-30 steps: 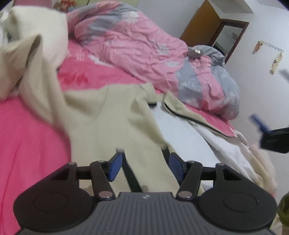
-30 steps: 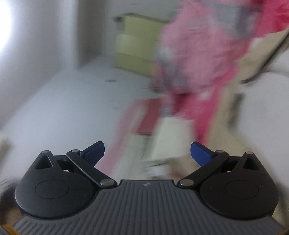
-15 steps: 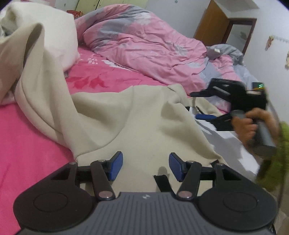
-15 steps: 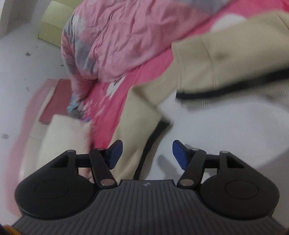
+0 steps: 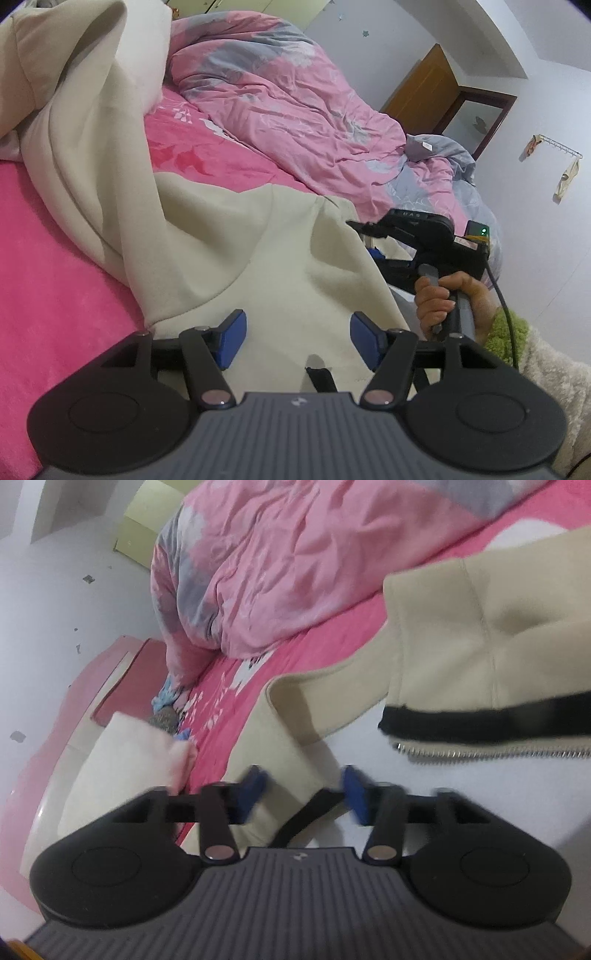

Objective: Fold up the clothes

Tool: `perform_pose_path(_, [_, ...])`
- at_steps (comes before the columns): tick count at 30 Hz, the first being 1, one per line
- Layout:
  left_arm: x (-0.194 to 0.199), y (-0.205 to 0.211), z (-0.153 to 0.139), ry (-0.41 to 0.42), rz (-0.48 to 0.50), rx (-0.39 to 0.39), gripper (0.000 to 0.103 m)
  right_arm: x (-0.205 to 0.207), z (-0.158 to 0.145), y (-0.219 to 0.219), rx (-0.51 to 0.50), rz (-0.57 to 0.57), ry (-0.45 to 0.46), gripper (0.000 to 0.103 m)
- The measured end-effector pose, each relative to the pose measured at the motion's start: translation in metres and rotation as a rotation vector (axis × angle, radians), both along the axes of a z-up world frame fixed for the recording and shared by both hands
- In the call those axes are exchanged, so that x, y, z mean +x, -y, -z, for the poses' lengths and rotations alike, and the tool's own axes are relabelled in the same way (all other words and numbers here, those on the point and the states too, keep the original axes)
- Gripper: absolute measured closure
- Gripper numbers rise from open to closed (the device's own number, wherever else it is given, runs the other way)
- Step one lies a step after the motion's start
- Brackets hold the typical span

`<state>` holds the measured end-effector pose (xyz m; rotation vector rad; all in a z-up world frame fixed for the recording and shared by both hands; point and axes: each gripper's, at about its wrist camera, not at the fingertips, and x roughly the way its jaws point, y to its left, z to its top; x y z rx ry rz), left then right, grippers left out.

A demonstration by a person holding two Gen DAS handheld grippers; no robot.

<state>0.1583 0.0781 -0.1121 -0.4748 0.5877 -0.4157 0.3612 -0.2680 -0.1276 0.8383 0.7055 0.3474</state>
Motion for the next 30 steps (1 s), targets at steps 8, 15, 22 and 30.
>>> perform_pose_path(8, [0.002,0.001,0.001,-0.001,-0.002,0.0,0.039,-0.012,-0.083,-0.02,-0.344,0.003,0.239,0.093])
perform_pose_path(15, [0.001,0.001,0.0,0.0,-0.001,0.011,0.039,0.011,-0.11,-0.108,-1.082,-0.157,0.335,0.094])
perform_pose_path(22, [0.001,0.001,0.0,0.0,0.0,0.011,0.039,0.046,-0.03,-0.14,-1.375,-0.231,0.184,0.087])
perform_pose_path(30, [0.001,0.001,0.0,-0.001,0.001,0.008,0.039,0.005,-0.065,-0.029,-0.539,-0.061,0.092,0.06])
